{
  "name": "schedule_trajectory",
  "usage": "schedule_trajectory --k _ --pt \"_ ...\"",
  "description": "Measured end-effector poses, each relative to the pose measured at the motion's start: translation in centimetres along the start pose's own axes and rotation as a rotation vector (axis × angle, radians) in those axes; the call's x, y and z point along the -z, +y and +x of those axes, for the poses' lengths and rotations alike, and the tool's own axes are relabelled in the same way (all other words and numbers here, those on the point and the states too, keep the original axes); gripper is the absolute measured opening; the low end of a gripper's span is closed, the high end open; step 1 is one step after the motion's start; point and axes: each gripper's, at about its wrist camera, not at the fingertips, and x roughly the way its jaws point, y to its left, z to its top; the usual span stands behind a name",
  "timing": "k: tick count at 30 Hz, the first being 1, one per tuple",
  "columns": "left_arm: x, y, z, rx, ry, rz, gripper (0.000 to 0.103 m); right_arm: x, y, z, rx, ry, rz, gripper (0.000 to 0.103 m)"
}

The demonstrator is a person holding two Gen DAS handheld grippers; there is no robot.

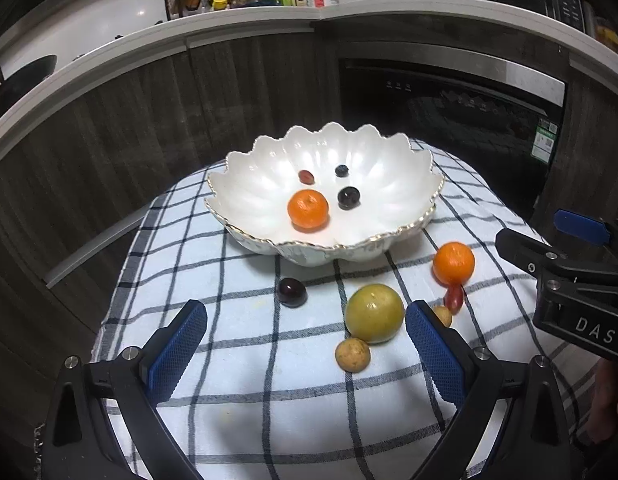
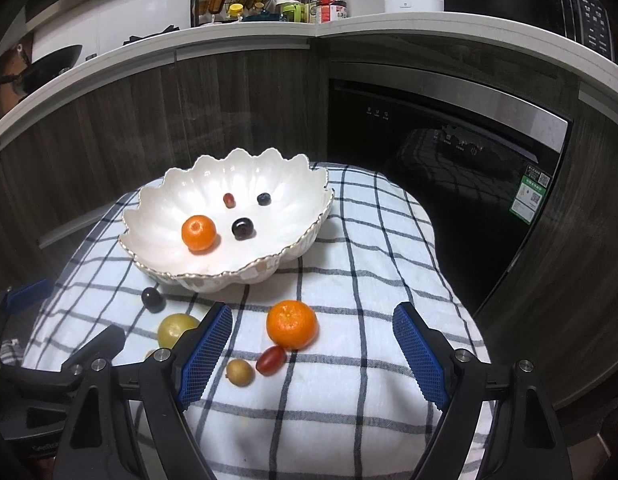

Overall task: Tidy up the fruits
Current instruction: 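Withdraw both open grippers from the bowl toward the loose fruits, then grasp the small brown fruit with the left gripper while the right grasps the red grape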

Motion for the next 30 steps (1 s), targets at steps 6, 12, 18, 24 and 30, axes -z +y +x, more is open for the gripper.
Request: schedule_trajectory --k 6,12,18,24,30 --pt "1.2 -0.7 1.1 0.014 0.02 0.029 0.096 1.2 0.1 0.8 -0.014 0.015 -0.011 0.083" --pt "2.2 -0.9 2.3 0.028 0.031 0.039 0.089 2.0 0.6 1.9 -0.022 0.035 -0.033 0.083" --pt "2.9 -0.8 3.5 0.037 0.046 0.046 0.084 2.4 0.8 3.0 -0.026 0.058 -0.045 0.083" --pt "3.1 -1.1 4.2 0.064 0.06 0.049 0.076 2.6 0.8 4.0 -0.05 0.078 -0.033 0.071" --pt "3.4 -1.7 4.8 0.096 0.083 0.056 0.065 2.9 1.1 5.2 -0.091 0.129 -0.007 0.06"
